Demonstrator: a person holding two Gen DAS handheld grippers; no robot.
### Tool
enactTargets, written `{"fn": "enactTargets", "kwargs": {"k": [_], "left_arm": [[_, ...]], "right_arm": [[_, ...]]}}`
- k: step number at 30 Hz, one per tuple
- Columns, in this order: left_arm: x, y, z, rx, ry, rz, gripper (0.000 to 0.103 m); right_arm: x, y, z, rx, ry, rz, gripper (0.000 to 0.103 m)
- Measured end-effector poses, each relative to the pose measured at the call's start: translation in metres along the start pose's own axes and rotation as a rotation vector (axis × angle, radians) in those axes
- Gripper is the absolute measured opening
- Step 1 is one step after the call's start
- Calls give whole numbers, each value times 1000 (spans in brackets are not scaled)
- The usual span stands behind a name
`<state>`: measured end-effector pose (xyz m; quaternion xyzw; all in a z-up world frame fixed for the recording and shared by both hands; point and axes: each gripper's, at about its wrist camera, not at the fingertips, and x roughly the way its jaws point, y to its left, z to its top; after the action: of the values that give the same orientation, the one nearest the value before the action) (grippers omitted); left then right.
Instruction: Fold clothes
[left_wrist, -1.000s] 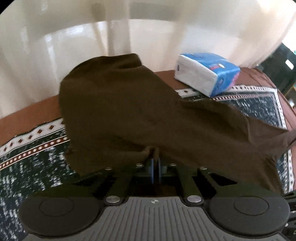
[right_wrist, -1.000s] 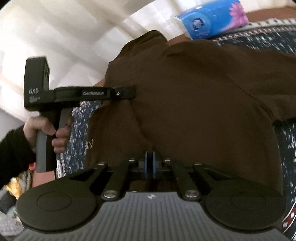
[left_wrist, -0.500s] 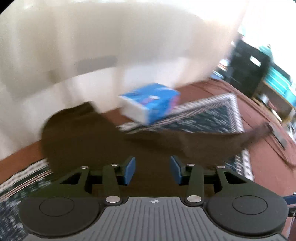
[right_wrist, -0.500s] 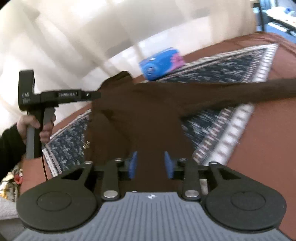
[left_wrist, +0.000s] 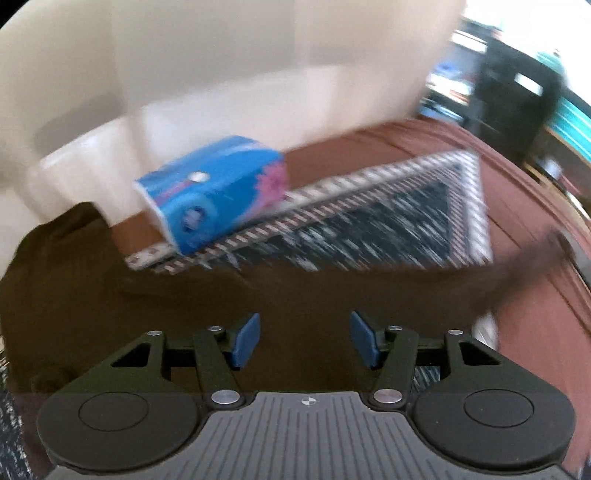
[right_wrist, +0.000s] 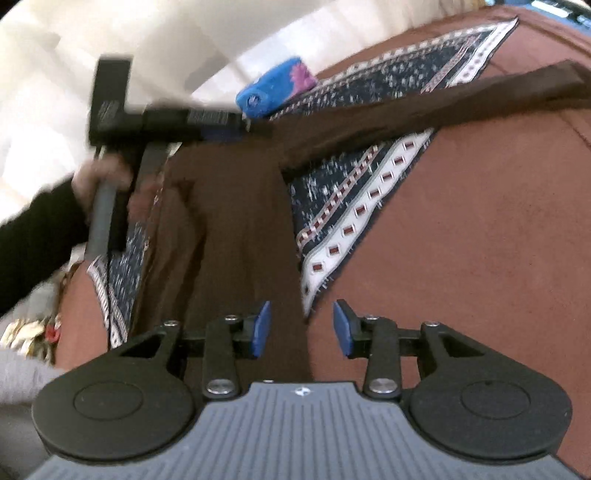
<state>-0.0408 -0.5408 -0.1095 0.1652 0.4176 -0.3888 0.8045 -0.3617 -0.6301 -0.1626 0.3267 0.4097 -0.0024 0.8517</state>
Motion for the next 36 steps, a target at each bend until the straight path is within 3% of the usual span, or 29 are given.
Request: {"fn": "enactTargets", "kwargs": {"k": [5,9,13,15,17,22,24,25,26,28,36], "left_arm": [[27,12,41,-98,55,115,69],[49,2,64,-10,78,161,70],[63,-4,71,140,133,77,74],[66,-3,66,200,149,45,75],[69,-3,62,259,165,14,76],[79,-7,52,310,188,6,75],[82,-9,48,310,198,0,70],[83,-10,45,310,202,-3,42],[84,-11,43,313,214,-5,20],[81,-10,42,307,202,1,0],[56,1,47,234,94,-31,0]], "right_arm": [[5,-27,-1,17,55,54,43],[7,-40,2,28,74,87,44],[5,-44,4,-3,92,123,46],[4,-44,3,-27,106,152,54],[3,-45,0,-33,116,166,55],[4,-49,-4,-29,132,199,55],[4,-48,-2,-32,136,202,55],[4,-47,-1,-40,138,201,55],[4,-46,0,-47,141,199,55],[4,-43,1,-69,146,195,55],[10,-29,-6,-101,186,196,52]]}}
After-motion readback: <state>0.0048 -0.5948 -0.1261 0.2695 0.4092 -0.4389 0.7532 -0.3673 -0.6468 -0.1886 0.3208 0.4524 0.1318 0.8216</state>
